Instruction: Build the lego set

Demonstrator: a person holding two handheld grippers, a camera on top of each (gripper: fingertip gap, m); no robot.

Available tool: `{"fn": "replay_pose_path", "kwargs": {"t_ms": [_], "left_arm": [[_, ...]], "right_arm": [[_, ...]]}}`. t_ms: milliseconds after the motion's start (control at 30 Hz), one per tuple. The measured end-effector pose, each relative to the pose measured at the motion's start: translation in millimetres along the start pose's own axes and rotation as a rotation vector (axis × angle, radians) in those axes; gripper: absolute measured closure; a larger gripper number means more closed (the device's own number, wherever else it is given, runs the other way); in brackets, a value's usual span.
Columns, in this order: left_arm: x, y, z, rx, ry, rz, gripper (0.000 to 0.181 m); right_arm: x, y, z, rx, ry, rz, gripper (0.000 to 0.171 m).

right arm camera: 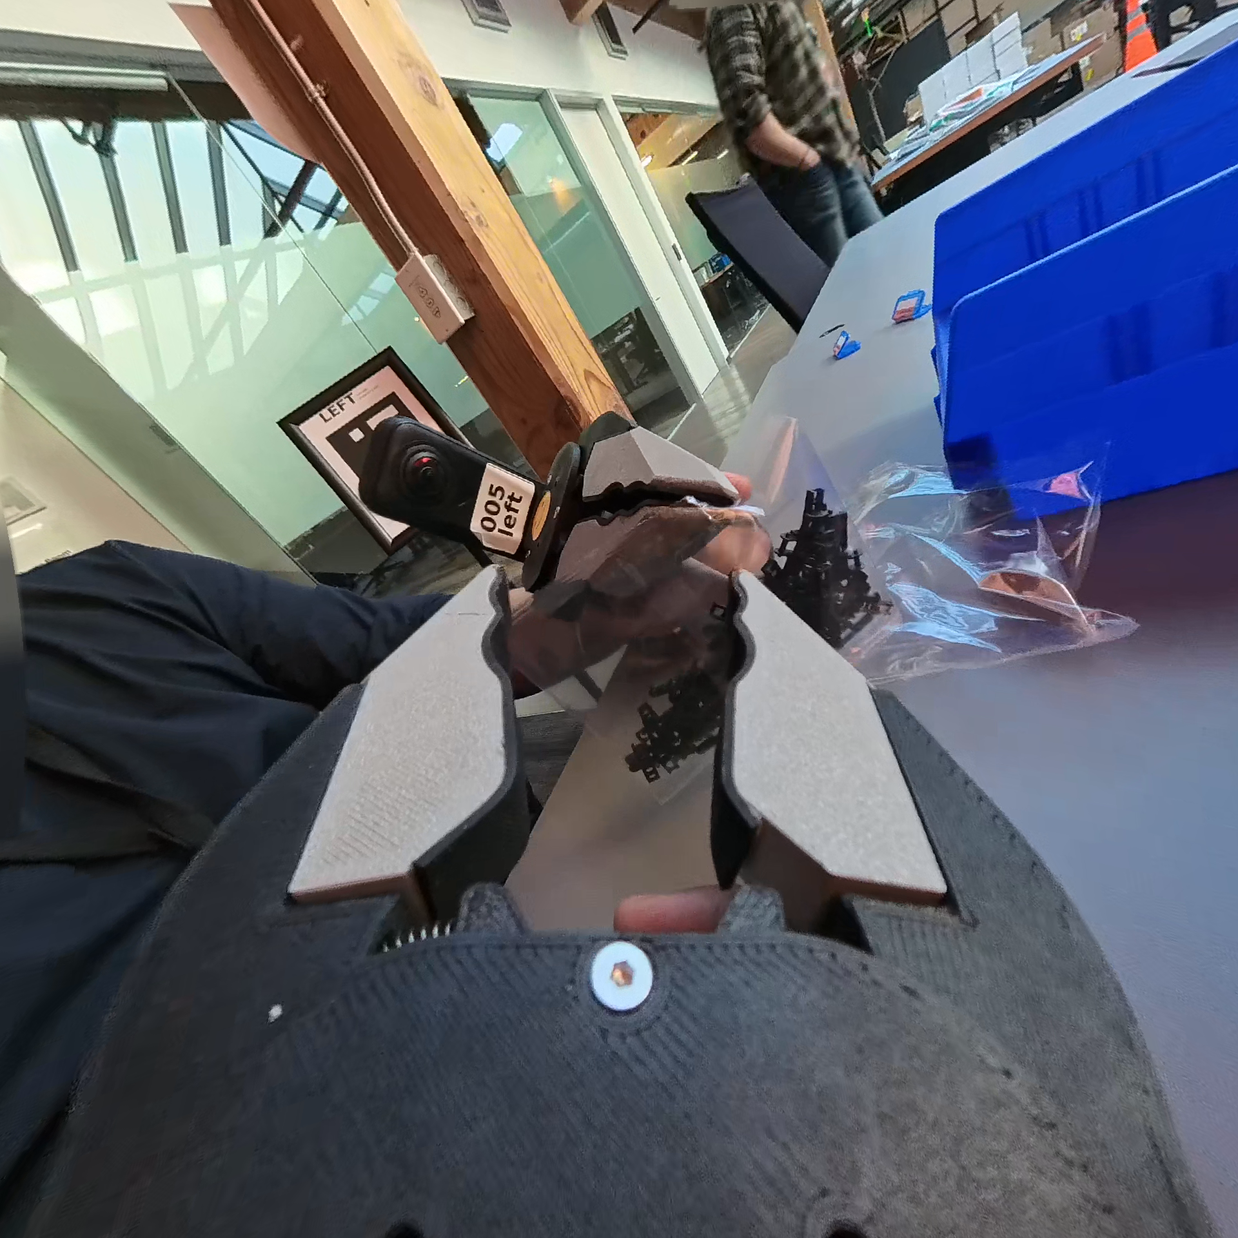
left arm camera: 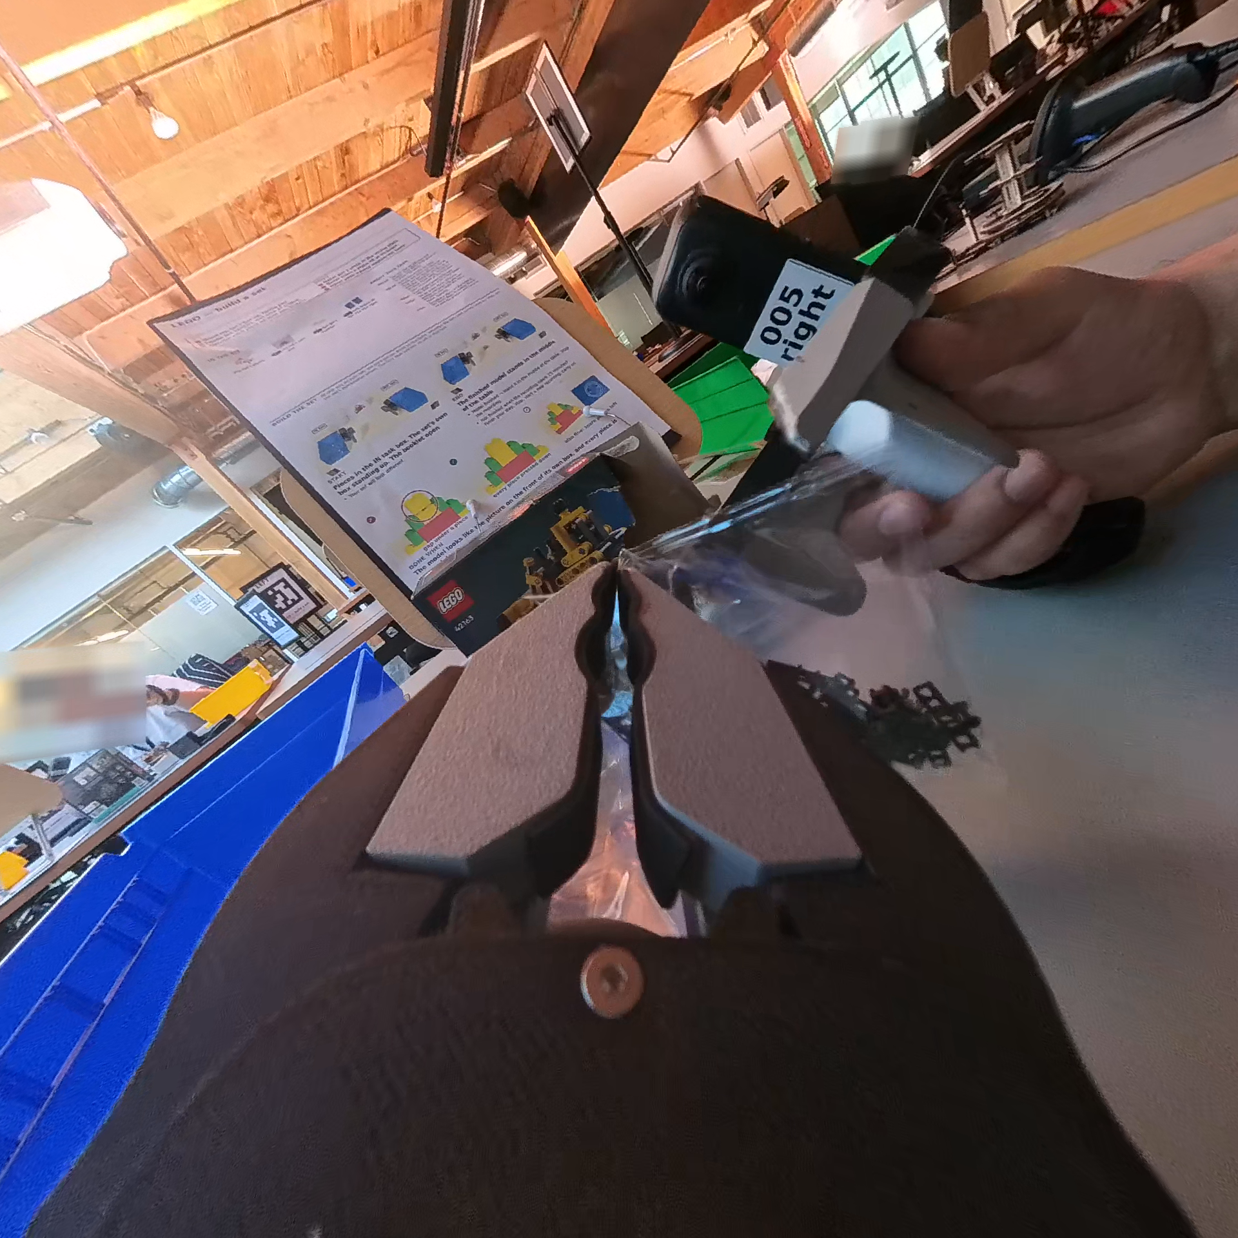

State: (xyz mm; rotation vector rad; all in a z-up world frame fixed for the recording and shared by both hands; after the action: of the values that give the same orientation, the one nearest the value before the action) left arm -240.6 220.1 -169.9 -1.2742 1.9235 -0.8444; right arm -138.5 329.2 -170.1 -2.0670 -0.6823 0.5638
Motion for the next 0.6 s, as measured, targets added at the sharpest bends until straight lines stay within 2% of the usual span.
{"fn": "replay_pose_path", "kwargs": {"t_ms": [200,333,500,600], "left_arm": [[-0.1,-0.7,1.6,-0.004,0.010,0.008,0.181],[0.3,-1.0,2.6,-0.013,0.015,0.005,0.181],[-0.9,-1.1,7.5,-0.040,0.041,-0.002,0.181],[-1.4,-0.7,7.6,-0.045,0.036,-0.012,0.181]], "right_arm": [[1.5,-1.0,0.6,-0.014,-0.003,-0.004,0.114],[2.9,-1.7,3.1,-0.027,0.020,0.007,0.111],[0.6,3.3,8.3,0.012,0.127,-0.067,0.115],[-0.6,4.1,7.9,0.009,0.124,-0.075,0.121]]}}
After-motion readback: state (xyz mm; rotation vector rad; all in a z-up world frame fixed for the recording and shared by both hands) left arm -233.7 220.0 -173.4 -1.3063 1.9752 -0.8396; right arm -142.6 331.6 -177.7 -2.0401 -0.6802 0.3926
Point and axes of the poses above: each gripper's, where its closed fingertips meet, x back along the fingers, y out of its underside, z = x × y across the jaws, the point moved 9 cm from there along x, back along the fingers, and after that the axes turned 5 degrees about z, right-handed, at the moved point
